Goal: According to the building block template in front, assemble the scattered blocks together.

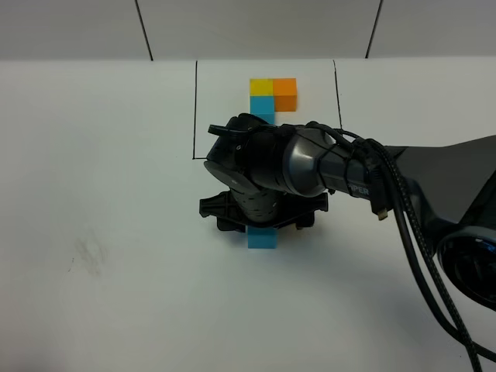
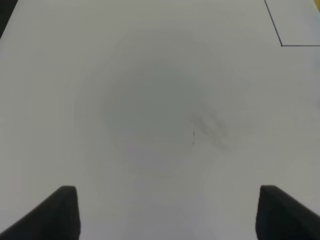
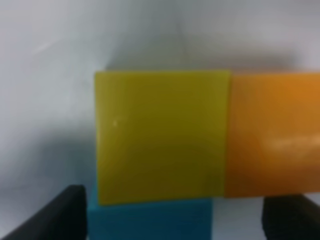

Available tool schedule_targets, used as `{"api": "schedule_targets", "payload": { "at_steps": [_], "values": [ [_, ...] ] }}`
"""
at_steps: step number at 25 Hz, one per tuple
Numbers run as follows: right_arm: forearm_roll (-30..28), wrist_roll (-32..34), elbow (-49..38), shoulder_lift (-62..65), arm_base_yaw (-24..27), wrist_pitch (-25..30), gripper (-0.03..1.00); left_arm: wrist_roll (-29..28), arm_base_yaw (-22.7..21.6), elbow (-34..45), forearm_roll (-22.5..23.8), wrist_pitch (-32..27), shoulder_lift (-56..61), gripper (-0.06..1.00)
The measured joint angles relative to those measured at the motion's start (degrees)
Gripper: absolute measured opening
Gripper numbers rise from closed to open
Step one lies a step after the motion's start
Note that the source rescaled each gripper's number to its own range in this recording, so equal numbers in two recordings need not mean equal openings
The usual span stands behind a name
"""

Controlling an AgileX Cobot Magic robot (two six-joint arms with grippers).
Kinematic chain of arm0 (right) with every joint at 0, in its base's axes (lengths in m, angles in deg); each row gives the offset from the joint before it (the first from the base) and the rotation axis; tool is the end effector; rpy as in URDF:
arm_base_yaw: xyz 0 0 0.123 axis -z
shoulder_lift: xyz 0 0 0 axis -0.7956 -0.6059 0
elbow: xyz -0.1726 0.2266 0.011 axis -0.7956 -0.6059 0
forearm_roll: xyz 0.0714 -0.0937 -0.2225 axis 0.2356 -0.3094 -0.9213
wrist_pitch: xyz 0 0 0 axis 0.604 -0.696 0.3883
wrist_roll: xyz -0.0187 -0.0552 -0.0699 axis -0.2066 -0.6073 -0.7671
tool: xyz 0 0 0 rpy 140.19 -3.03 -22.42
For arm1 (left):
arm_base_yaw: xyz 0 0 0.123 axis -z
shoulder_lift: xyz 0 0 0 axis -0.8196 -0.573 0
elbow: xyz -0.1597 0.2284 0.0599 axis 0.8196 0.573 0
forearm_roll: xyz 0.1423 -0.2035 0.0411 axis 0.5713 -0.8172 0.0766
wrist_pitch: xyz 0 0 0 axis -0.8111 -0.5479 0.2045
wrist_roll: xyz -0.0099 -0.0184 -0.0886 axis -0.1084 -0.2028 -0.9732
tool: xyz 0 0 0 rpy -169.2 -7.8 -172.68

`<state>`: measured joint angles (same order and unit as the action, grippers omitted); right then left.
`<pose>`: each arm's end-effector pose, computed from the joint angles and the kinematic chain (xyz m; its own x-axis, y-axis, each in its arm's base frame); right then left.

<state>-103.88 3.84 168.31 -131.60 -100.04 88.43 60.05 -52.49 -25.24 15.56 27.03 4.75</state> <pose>0.3091 0.3022 0.1328 -0.9677 0.0694 -0.2424 0.0936 0.9915 -0.0898 -0.0069 0.0055 0.2782 -0.4510 -0.0068 -0.8925 -0.0184 0.9998 0.0017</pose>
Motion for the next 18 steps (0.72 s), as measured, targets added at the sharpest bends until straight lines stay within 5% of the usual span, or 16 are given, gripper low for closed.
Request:
{"api": "schedule_targets", "payload": {
  "at_steps": [11,15,18],
  "values": [
    [-3.26,-4.27,0.85,12.51,-0.83,9.85,0.73,-0.06,0.0,0.0,0.0,0.0,0.0,0.53],
    [-10.95,-6.61,0.85,16.1,-0.83,11.19,0.74,-0.06,0.0,0.0,0.0,0.0,0.0,0.53],
    [-18.3,-10.52,0.85,19.53,-0.2,10.85,0.86,-0.11,0.0,0.0,0.0,0.0,0.0,0.53]
  ]
}}
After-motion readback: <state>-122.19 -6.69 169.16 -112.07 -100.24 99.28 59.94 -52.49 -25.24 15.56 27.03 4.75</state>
